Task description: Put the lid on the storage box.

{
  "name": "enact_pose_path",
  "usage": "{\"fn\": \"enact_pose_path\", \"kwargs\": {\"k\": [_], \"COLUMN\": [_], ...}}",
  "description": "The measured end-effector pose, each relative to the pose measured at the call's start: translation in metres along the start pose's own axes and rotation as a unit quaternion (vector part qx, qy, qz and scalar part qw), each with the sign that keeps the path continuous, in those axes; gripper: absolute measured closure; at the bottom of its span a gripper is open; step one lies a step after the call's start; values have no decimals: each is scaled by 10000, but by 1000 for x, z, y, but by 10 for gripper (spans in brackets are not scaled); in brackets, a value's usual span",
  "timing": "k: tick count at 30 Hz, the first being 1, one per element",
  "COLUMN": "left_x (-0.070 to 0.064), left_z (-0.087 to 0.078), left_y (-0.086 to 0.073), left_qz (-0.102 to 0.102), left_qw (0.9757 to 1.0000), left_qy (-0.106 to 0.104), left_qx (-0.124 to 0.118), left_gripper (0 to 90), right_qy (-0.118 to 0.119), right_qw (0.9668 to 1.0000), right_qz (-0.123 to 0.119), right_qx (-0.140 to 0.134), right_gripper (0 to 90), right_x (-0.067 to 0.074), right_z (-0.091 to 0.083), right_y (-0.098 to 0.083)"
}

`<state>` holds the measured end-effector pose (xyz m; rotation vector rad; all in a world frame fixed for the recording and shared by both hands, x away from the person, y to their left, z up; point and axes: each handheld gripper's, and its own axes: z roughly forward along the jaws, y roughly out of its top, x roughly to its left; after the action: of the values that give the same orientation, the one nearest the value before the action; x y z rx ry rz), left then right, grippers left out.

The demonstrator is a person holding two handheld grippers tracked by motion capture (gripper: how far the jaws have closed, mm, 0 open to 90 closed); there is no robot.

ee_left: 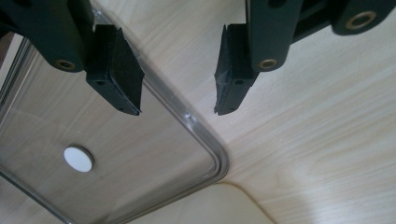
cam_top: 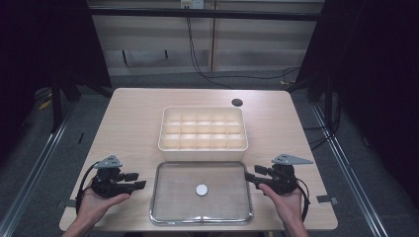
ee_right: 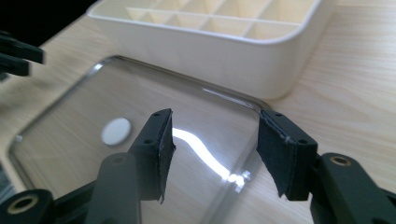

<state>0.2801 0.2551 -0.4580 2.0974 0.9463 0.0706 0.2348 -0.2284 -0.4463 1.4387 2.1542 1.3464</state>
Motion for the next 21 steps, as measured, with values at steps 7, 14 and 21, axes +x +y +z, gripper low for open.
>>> {"fn": "enact_pose_path", "kwargs": {"k": [7,14,21], "left_x": [-8,8,15], "left_z": [8,27,32], "left_y": [19,14,4], "left_qz": [86,-134,-261], "left_qw": [9997,9998,9993], "left_qy": [-198,-57,-142], "left_qx": [-91,154,247], "left_gripper": [507,499,530], "right_qy": [-14,-121,-149], "right_qw": [9999,9992,9986], "right_qz": [-64,216,312], "right_qx": [121,319,394], "right_gripper": [480,489,515], "right_x": [1,-17,-21], "right_z": [6,29,32], "right_y": [13,2,-7]}}
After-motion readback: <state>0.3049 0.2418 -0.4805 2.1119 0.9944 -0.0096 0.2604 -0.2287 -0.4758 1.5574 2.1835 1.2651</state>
